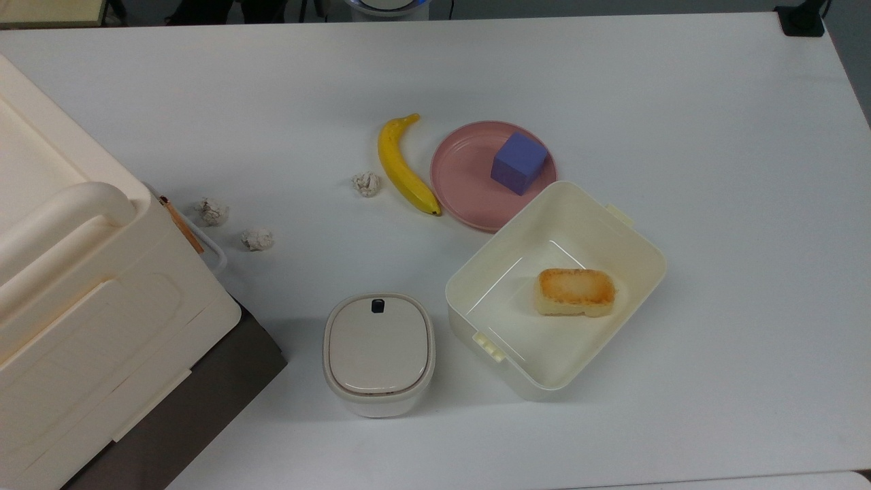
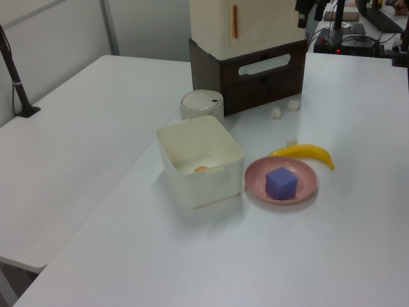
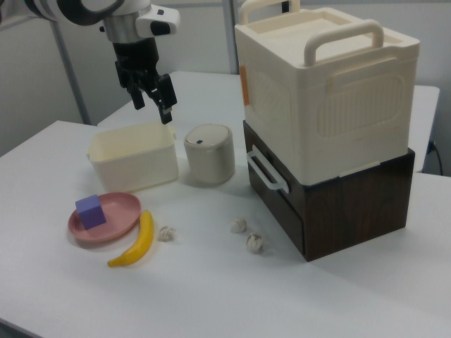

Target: Put the cube on the table

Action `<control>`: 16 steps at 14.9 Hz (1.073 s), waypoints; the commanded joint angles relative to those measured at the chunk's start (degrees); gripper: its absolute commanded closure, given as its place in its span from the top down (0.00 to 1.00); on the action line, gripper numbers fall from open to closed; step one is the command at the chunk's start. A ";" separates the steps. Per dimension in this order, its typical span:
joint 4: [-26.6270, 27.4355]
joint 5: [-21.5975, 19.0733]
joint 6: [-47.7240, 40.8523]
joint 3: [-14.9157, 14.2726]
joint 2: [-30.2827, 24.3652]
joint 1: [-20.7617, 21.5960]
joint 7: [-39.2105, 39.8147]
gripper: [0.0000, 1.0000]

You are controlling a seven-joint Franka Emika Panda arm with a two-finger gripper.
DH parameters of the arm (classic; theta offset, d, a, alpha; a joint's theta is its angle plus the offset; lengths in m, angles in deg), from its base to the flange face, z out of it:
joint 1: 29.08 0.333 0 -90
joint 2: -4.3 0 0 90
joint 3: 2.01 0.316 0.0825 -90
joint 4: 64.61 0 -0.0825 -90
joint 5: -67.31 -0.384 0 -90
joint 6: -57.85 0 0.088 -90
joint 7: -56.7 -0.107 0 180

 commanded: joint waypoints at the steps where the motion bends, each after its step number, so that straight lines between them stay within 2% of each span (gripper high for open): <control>1: 0.05 -0.96 0.77 -0.31 0.02 0.49 0.40 1.00; 16: 0.31 -1.05 0.42 -0.22 0.90 0.40 -0.21 1.00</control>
